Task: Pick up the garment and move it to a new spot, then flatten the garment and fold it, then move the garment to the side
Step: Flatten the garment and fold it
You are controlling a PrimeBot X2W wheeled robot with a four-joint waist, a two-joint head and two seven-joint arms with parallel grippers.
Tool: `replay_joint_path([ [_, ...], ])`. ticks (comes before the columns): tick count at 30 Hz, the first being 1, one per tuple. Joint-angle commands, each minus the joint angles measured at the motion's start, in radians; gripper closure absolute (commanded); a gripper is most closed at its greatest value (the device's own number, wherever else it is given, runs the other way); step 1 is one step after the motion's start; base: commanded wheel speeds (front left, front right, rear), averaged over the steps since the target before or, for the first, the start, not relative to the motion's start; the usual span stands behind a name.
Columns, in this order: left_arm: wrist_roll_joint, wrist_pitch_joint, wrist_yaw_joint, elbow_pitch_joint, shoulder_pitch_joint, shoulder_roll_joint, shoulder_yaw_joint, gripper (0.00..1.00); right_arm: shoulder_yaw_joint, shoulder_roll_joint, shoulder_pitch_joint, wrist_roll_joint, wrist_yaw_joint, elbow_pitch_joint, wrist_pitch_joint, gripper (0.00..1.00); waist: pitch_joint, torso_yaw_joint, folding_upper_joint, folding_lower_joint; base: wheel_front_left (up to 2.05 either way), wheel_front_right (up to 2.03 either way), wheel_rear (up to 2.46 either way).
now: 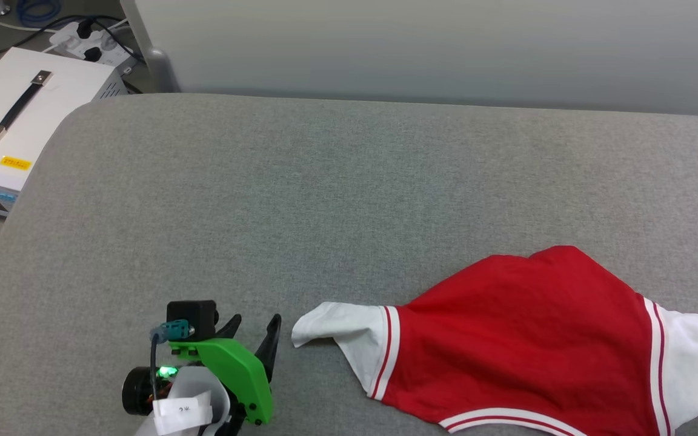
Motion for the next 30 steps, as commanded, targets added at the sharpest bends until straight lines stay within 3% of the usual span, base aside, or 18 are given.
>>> replay_joint_path([
  [1, -0.009, 0.002, -0.005, -0.011, -0.007, -0.001, -0.002, 0.0, 0.005, 0.013, 0.0, -0.005, -0.001, -0.022, -0.025, 0.0, -0.005, -0.011, 0.0, 0.0, 0.0, 0.0, 0.0],
  [9, -0.026, 0.13, -0.038, -0.095, -0.004, 0.01, -0.069, 0.0, 0.034, 0.101, 0.032, -0.037, -0.001, -0.126, -0.094, 0.0, 0.009, -0.053, 0.0, 0.0, 0.0, 0.0, 0.0],
  [14, 0.012, 0.205, 0.0, -0.092, -0.027, 0.031, -0.095, 0.0, 0.053, 0.113, 0.032, -0.044, -0.001, -0.139, -0.096, 0.0, 0.028, -0.076, 0.0, 0.0, 0.0, 0.0, 0.0],
  [19, 0.04, 0.206, 0.046, -0.054, -0.06, 0.029, -0.088, 0.0, 0.065, 0.119, 0.027, -0.046, -0.001, -0.14, -0.097, 0.0, 0.052, -0.1, 0.0, 0.0, 0.0, 0.0, 0.0],
  [30, 0.049, 0.183, 0.059, 0.042, -0.122, 0.014, -0.087, 0.0, 0.082, 0.125, 0.01, -0.051, -0.001, -0.127, -0.098, 0.0, 0.092, -0.124, 0.0, 0.0, 0.0, 0.0, 0.0],
])
